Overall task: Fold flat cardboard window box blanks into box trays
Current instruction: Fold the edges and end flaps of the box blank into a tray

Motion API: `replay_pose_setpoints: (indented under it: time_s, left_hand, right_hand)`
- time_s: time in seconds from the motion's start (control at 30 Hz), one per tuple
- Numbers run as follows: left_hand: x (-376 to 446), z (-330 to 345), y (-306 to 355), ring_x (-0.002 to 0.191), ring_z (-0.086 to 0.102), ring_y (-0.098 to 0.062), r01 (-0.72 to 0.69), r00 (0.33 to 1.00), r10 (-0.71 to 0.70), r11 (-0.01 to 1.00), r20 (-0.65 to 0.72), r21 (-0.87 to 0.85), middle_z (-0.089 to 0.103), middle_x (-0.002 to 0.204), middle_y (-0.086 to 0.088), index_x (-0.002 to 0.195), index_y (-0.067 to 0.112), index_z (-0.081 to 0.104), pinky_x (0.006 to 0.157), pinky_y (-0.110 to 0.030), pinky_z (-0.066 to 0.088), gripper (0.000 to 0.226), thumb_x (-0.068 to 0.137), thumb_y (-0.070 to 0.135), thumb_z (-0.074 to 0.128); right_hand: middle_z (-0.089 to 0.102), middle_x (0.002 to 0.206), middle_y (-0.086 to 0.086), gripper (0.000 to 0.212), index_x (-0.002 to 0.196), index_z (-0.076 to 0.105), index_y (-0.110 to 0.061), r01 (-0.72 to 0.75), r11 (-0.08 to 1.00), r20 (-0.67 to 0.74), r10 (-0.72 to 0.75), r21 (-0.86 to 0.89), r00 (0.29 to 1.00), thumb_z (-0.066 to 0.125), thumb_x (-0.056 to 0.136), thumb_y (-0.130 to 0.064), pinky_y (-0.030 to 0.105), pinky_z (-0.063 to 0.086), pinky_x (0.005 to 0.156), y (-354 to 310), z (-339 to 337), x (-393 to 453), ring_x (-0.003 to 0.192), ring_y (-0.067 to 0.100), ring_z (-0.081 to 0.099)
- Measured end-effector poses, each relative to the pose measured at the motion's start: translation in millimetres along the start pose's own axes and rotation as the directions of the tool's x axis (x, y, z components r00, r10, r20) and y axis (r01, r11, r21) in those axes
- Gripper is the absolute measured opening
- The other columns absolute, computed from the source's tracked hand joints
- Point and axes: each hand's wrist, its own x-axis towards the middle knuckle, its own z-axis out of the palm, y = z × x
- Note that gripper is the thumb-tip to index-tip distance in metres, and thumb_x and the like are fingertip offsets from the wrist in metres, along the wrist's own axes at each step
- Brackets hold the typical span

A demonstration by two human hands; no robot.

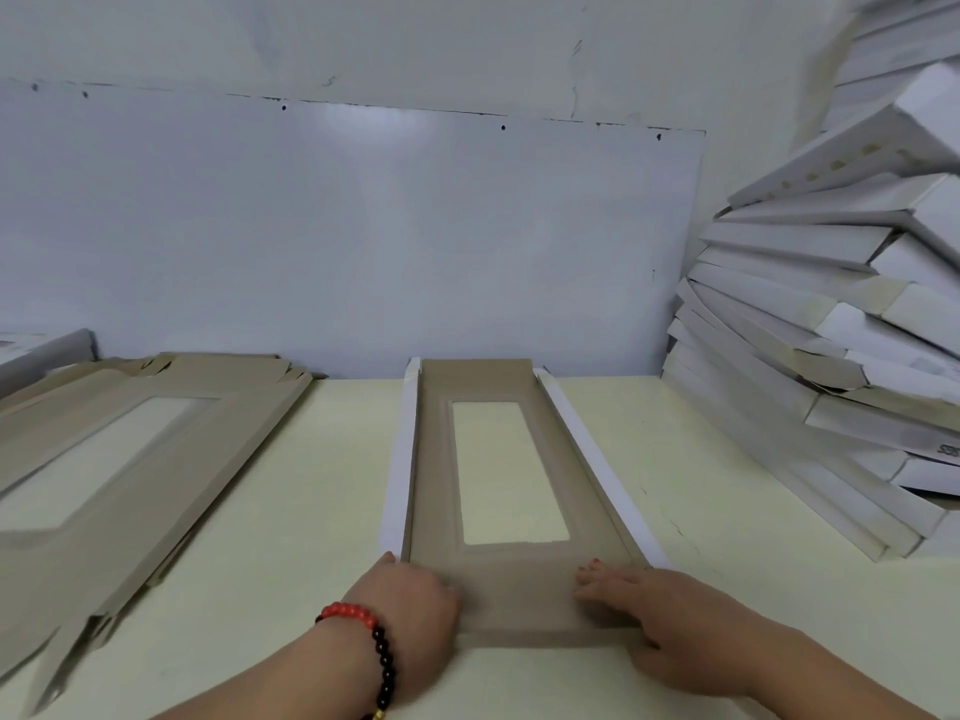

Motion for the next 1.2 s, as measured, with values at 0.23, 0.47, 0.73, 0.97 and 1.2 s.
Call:
replay_pose_setpoints:
  time_s: [0.23,0.47,0.73,0.97,1.2]
  left_hand:
    - [1.5,-19.7,-31.0,0.099,0.062,-0.026,0.105,0.994,-0.108,0.964,0.003,-0.242,0.066,0.103,-0.008,0.106,0.015,0.065,0.082,-0.03,0.047,0.026,0.092,0.025,0.047]
    - [2.5,-2.3,-56.0,0.062,0.062,-0.006,0.144,0.967,-0.254,0.599,-0.016,-0.788,0.065,0.069,0.008,0.072,0.022,0.058,0.061,-0.019,0.049,0.019,0.09,0.028,0.054]
    - [24.8,19.4,-38.7,0.071,0.052,-0.016,0.233,0.828,-0.528,0.63,-0.189,-0.741,0.052,0.074,0.007,0.071,0.025,0.038,0.061,-0.029,0.04,0.03,0.093,0.043,0.046]
    - [50.8,38.7,-29.7,0.126,0.037,-0.023,0.343,0.765,-0.558,0.776,-0.322,-0.529,0.032,0.145,-0.002,0.146,0.022,0.021,0.099,-0.031,0.037,0.058,0.095,0.038,0.045]
    - [71.9,27.4,11.2,0.148,-0.011,-0.027,0.074,0.957,-0.148,0.957,-0.251,-0.282,0.0,0.162,-0.003,0.154,0.016,0.012,0.117,-0.047,-0.011,0.065,0.094,0.024,0.035]
  right_hand:
    - [0.059,0.077,-0.014,0.024,0.093,0.062,-0.033,-0.075,0.971,-0.108,0.101,0.228,0.989,0.048,0.082,-0.016,0.018,0.045,0.058,20.0,-10.9,8.2,0.064,-0.001,0.054]
    - [0.054,0.068,-0.008,0.014,0.071,0.059,-0.023,-0.064,0.809,-0.228,0.239,0.584,0.944,0.065,0.084,-0.02,0.024,0.041,0.052,43.2,-16.1,27.5,0.058,0.007,0.049]
    - [0.053,0.076,-0.009,0.024,0.074,0.045,-0.028,-0.226,0.876,-0.354,0.391,0.426,0.85,0.061,0.089,-0.037,0.023,0.036,0.058,32.7,1.8,56.1,0.069,0.008,0.05]
    - [0.053,0.114,-0.004,0.027,0.112,0.055,-0.023,-0.437,0.899,-0.543,0.348,-0.039,0.764,0.054,0.091,-0.039,0.031,0.042,0.084,12.0,20.1,78.8,0.104,0.019,0.055]
    - [0.035,0.153,0.004,0.059,0.144,0.043,-0.006,-0.145,0.98,-0.508,0.059,-0.133,0.859,0.029,0.087,-0.007,0.041,0.02,0.118,-50.1,30.0,104.7,0.145,0.027,0.026]
